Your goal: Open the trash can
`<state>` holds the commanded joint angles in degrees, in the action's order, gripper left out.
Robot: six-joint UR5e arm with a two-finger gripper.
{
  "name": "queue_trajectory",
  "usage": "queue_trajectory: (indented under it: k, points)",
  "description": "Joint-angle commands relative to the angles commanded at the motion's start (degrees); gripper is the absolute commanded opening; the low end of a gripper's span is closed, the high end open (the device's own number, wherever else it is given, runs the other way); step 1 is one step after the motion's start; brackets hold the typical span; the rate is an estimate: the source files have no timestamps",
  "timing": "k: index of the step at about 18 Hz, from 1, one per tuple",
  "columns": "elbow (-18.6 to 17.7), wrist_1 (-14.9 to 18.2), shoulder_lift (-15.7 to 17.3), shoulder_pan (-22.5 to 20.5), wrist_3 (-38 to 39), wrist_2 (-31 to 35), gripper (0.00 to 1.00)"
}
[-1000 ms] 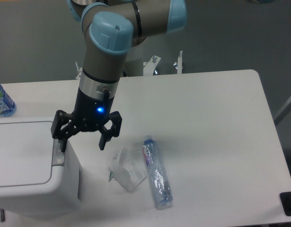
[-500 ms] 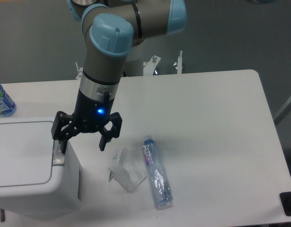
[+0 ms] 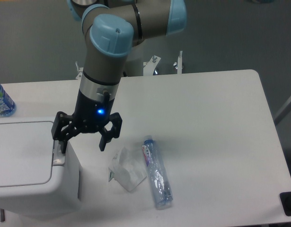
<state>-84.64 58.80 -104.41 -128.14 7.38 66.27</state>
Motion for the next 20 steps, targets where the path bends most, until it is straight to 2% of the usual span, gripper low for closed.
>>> queue_trajectory:
  k: [10,17,20]
  points:
    - [0.2,0.0,0.0,0.0,0.0,0.0,1.00]
    - [7.2,0.0,0.3,-1.0,-0.6,0.2,1.00]
    - [10.0,0.0,0.6,-4.7,-0.9,0.2,1.00]
